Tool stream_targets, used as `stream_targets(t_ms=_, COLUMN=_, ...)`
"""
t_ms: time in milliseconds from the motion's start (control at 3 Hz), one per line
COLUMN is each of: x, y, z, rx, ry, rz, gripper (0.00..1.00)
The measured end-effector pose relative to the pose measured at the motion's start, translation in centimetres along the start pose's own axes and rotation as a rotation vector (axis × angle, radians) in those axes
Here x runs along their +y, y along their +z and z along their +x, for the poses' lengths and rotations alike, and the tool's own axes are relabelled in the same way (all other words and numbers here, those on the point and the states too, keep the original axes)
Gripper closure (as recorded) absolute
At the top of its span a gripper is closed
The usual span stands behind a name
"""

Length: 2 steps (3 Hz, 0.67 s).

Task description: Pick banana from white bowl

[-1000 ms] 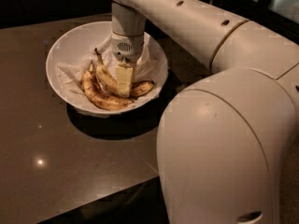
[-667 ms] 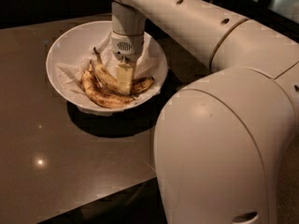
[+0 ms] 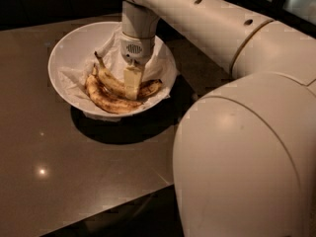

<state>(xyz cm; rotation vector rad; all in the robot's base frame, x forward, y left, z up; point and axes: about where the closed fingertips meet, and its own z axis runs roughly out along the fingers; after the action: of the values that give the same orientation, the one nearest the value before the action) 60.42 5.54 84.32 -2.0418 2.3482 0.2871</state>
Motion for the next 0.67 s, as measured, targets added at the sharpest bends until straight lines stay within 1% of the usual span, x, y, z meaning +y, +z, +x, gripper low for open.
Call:
stream_targets(t_ms=333, x=1.1, y=-1.3, z=0.8, rx=-0.059, ry=-0.021, rz=0.051, gripper=1.0)
stream_targets(t_ms=667, x=2.5, y=-2.6, z=1.6, rx=-0.078, ry=-0.044, rz=0.094, gripper=1.0)
